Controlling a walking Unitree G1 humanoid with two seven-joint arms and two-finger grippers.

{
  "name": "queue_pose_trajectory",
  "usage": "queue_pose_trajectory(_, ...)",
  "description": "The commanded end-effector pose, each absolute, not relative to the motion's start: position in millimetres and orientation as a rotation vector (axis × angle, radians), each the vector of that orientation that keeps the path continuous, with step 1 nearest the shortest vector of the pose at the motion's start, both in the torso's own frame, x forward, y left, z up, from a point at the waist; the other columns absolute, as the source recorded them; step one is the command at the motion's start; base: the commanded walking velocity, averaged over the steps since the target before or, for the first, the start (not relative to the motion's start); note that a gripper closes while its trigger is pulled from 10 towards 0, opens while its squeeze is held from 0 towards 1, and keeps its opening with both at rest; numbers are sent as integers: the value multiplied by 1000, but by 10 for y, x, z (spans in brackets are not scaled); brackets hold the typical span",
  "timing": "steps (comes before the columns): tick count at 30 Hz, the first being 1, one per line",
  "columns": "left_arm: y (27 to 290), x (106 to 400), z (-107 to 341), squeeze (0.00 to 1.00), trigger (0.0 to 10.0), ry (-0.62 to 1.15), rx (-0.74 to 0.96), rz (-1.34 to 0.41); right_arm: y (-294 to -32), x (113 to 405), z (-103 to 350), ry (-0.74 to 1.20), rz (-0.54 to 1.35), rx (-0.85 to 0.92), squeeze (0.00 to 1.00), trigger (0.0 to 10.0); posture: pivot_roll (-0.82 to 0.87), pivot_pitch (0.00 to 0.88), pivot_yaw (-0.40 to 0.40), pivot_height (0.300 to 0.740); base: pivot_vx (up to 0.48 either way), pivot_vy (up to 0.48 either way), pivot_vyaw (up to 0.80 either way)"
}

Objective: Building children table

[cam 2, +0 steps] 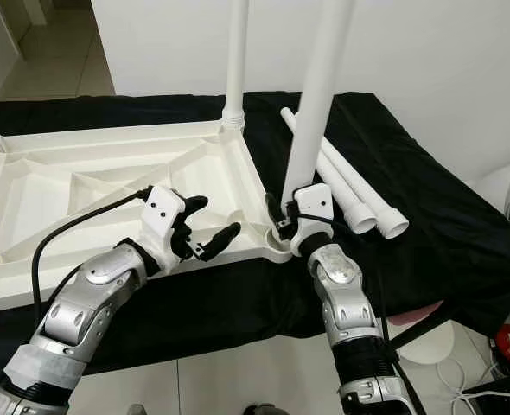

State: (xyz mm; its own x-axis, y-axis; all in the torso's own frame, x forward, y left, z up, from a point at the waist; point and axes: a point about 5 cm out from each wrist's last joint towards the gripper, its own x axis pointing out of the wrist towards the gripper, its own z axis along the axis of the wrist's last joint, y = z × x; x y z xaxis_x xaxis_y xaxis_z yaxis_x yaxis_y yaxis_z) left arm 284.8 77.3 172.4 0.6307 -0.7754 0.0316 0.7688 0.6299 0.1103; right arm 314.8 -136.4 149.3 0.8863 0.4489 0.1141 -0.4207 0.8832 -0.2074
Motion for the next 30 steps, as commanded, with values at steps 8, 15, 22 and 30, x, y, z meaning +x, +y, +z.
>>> queue_pose_trajectory(8, 728, 2796, 1794, 0, 10000, -72, 83, -945, -1297, 3017, 1183, -37, 587, -165, 0, 10000, 48, 80, -60, 740, 0, 0, 0)
queue_pose_trajectory(15, 722, 2769, 1816, 0, 10000, -71, 76, -947, -1277, 2965, 1174, -37, 625, -95, 0, 10000, 49, 85, -61, 740, 0, 0, 0)
queue_pose_trajectory(22, 726, 2756, 1827, 0, 10000, -61, 70, -948, -1325, 3023, 1246, -33, 539, 43, 0, 10000, 49, 91, -59, 740, 0, 0, 0)
queue_pose_trajectory(30, 725, 2746, 1831, 0, 10000, -56, 67, -948, -1336, 3051, 1232, 3, 486, 114, 0, 10000, 48, 93, -59, 740, 0, 0, 0)
